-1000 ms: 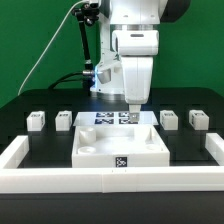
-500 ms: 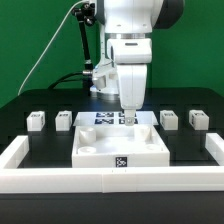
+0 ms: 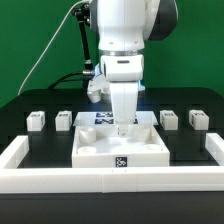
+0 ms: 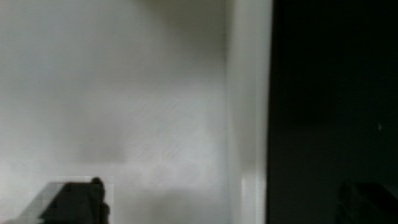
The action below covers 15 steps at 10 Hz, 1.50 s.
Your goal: Assemble square table
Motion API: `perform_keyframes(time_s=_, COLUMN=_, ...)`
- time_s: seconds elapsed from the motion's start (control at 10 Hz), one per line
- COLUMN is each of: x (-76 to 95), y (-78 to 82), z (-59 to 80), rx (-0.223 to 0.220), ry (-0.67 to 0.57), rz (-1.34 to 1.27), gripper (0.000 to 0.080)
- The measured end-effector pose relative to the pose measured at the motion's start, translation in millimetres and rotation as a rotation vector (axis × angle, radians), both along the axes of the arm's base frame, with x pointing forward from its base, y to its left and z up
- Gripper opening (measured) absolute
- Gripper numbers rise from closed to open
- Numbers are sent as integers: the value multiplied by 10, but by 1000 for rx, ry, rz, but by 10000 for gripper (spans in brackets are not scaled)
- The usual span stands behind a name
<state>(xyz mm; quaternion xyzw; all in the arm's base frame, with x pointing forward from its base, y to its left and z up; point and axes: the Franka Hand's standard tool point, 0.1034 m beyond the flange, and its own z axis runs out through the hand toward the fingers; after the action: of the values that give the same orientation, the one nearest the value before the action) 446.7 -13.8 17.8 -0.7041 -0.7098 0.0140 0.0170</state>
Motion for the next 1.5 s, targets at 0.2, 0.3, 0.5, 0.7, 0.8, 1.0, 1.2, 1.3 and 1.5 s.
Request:
perform_keyframes(time_s=0.2, x=-47, y=-9, z=-68, rx=3, ry=12, rz=-5, gripper=650)
perform_keyframes(time_s=0.3, x=-42, y=-11, z=-63, rx=2, ry=11, rz=-11, gripper=650)
perform_keyframes(time_s=0.5, x=-48, y=-11, z=-71, rx=3, ry=13, rz=-11, gripper=379)
perform_keyframes(time_s=0.7, x=-50, y=-10, z=-74, rx=3, ry=14, rz=-11, gripper=244)
perform_keyframes(time_s=0.8, x=-52, y=-10, z=-76, rx=3, ry=15, rz=-11, gripper=244)
perform_keyframes(time_s=1.0, x=-28, y=-9, z=-65, rx=3, ry=4, rz=-11, gripper=58)
perform_keyframes(time_s=1.2, x=-23, y=-9, z=-64, rx=3, ry=2, rz=-11, gripper=58)
perform_keyframes(time_s=1.3, x=-22, y=-9, z=-64, rx=3, ry=2, rz=-11, gripper=58)
perform_keyframes(time_s=1.5, x=-18, y=21, z=-64, rx=4, ry=0, rz=-23, gripper=58)
